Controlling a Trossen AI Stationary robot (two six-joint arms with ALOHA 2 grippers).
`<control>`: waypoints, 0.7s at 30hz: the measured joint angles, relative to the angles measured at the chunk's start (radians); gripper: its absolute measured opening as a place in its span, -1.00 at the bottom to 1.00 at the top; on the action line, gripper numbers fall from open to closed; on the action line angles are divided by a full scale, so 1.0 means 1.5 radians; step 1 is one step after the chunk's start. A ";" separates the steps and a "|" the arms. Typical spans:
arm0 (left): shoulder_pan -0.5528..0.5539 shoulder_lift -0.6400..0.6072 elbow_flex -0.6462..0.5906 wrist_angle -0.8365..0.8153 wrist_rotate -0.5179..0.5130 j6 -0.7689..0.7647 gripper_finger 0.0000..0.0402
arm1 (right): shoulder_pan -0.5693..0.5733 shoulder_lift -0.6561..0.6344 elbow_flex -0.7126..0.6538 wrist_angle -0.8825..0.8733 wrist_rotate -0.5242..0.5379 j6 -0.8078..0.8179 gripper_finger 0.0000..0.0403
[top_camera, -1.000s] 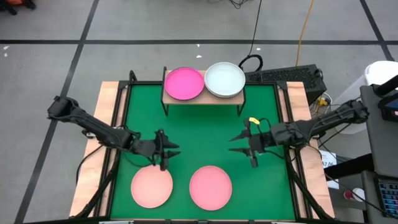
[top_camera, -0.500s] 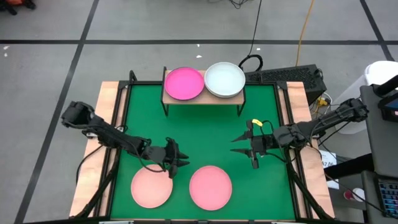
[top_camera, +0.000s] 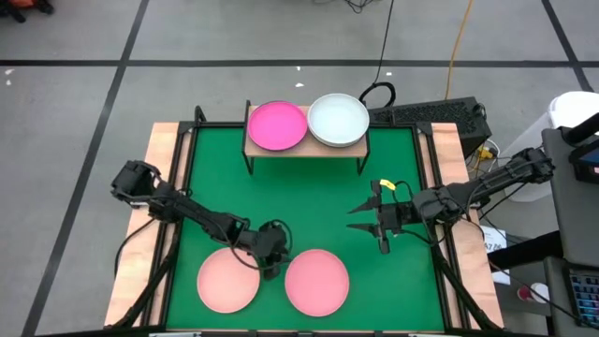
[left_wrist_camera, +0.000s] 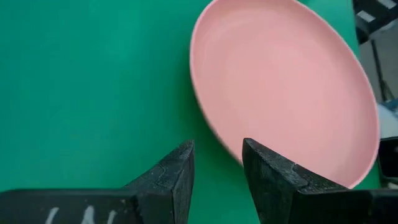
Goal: Place and stack plates onto a shelf
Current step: Stack the light pink plate on top the pink plate on the shelf
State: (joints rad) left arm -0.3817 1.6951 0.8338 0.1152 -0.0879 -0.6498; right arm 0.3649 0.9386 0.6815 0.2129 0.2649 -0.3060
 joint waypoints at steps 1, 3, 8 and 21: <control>0.000 0.000 0.003 -0.002 0.005 -0.007 -0.30 | 0.000 0.000 0.000 -0.002 0.000 0.002 -0.35; 0.000 0.000 0.003 0.000 0.007 -0.023 -0.30 | 0.000 0.000 0.000 -0.006 0.000 0.003 -0.35; 0.002 0.007 0.003 0.008 0.024 -0.047 -0.30 | 0.000 0.000 0.000 -0.006 0.000 0.004 -0.35; 0.009 0.015 0.003 0.024 0.039 -0.061 -0.30 | 0.003 0.000 0.000 -0.005 0.000 0.017 -0.35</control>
State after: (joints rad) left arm -0.3685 1.7177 0.8379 0.1519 -0.0301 -0.7406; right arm 0.3687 0.9390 0.6815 0.2054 0.2649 -0.2810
